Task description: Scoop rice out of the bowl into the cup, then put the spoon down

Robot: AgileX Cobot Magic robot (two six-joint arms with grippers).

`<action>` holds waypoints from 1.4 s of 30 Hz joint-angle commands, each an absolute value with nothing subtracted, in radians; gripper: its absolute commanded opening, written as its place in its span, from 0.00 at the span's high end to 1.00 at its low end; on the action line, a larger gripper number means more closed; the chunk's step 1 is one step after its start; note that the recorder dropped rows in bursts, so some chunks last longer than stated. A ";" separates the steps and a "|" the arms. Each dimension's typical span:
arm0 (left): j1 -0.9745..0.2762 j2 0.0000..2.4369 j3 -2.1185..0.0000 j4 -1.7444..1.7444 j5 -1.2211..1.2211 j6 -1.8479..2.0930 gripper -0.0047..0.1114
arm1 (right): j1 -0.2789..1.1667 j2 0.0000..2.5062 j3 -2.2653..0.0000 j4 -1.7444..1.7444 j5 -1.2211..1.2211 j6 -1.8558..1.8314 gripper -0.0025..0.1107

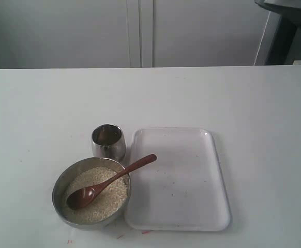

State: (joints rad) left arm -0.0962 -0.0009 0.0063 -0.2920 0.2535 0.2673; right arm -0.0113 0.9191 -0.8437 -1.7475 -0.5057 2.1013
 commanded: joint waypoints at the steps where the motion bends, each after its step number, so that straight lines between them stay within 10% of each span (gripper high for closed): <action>1: -0.103 0.000 0.000 -0.299 0.255 0.266 0.84 | -0.010 0.921 -0.852 -1.744 -0.456 2.104 0.98; 22: -0.103 0.000 0.000 -0.299 0.255 0.266 0.84 | 0.174 0.830 -1.077 -0.054 0.637 -0.008 0.98; 42: -0.103 0.000 0.000 -0.299 0.255 0.266 0.84 | 0.437 1.187 -1.433 0.186 1.158 -0.128 0.98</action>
State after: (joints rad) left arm -0.0962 -0.0009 0.0063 -0.2920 0.2535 0.2673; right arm 0.3811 1.1377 -1.4185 0.1833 1.1378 -0.1322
